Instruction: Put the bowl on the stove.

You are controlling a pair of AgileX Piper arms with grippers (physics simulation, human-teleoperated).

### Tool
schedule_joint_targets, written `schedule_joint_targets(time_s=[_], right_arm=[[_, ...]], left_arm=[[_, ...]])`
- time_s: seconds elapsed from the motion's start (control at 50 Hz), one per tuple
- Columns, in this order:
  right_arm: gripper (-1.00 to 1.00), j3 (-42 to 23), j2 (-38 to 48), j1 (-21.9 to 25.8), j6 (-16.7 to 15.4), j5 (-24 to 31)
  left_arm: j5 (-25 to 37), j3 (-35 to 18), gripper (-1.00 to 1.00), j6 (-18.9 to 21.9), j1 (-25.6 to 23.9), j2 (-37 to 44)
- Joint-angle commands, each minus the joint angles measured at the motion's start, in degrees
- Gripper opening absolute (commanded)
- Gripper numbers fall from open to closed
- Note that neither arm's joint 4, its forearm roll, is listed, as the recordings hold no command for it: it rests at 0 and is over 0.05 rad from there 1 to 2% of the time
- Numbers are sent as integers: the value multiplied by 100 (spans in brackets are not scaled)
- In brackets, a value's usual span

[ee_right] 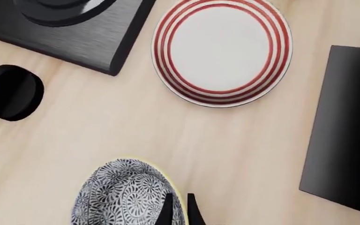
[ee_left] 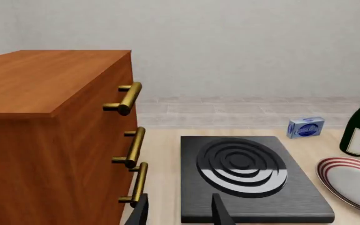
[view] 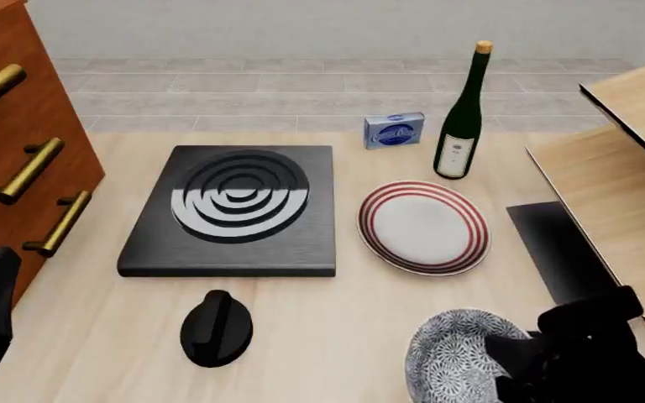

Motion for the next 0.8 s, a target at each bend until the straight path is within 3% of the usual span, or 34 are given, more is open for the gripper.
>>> schedule_joint_targets(time_s=[0.02, 0.36, 0.72, 0.8], right_arm=[[-100, -332, -710, 91, -40, 829], [-100, -1079, -1275, 136, -85, 1598], [-100, -1902, -114, 323, -97, 827], [-100, -2063, 60, 398, 31, 724]], left_arm=[[0, 0, 100, 0, 0, 0], [0, 0, 100, 0, 0, 0], [0, 0, 100, 0, 0, 0], [0, 0, 100, 0, 0, 0]])
